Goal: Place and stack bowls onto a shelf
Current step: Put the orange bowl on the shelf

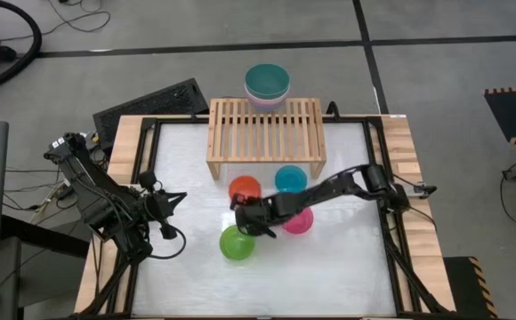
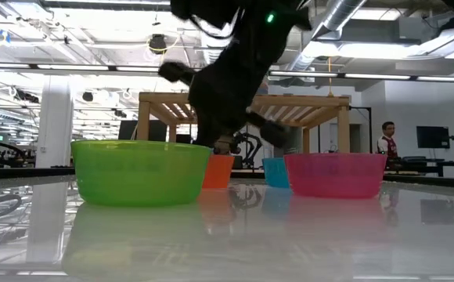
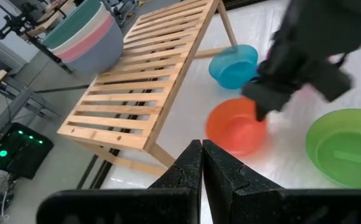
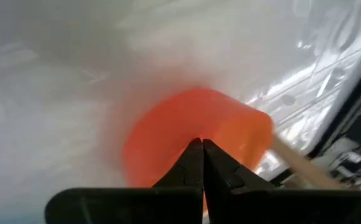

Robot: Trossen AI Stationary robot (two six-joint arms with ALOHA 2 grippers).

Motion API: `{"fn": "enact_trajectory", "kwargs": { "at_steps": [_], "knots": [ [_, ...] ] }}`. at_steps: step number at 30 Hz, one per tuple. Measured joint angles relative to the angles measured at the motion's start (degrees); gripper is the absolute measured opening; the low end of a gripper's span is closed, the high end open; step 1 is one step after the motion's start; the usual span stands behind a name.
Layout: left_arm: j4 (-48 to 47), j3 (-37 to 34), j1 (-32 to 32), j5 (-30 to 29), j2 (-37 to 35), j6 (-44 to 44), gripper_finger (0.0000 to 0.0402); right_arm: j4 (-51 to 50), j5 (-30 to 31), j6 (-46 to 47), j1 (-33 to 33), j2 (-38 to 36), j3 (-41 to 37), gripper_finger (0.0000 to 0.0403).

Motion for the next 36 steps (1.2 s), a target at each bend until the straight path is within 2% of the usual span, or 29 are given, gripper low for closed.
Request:
{"fn": "enact_trajectory", "kwargs": {
  "at_steps": [4,8,12,16,20,25,27,30,33,36],
  "knots": [
    [0.04,0.0,0.0,-0.01,0.0,0.01,0.0,-0.21,2.0,0.07,4.16,-0.12,0.25,0.0018],
    [0.12,0.0,0.0,-1.42,0.0,0.1,0.0,-0.85,7.87,4.62,7.24,-0.12,3.17,0.0027],
    [3.43,0.0,0.0,-2.08,0.0,1.79,0.0005,-7.48,15.16,16.83,8.2,-1.03,9.59,0.0044],
    [10.53,0.02,0.79,1.77,-0.02,6.75,0.0034,-24.16,17.76,40.81,8.07,-5.89,18.47,0.0046],
    [20.28,0.02,4.05,10.74,-0.02,12.8,0.0075,-42.42,15.08,68.79,8.36,-13.14,26.2,0.0048],
    [30.58,0.04,13.1,24.76,-0.02,16.64,0.012,-53.54,7.56,91.61,8.96,-24.22,28.96,0.005],
    [31.7,0.06,18.2,32.71,0.35,18.23,0.0132,-56.53,4.72,97.59,9.06,-28.28,29.03,0.005],
    [31.7,0.09,24.9,43.78,2.65,29.77,0.015,-59.97,2.39,103.78,10.41,-33.68,29.01,0.005],
    [32.53,0.09,30.2,52.02,5.62,42.28,0.0165,-59.91,2.21,105.1,12.43,-37.95,28.44,0.0051],
    [32.65,0.09,35.31,59.58,9.62,51.25,0.0179,-59.9,2.26,106.66,14.18,-40.67,28.41,0.0051]
  ]
}}
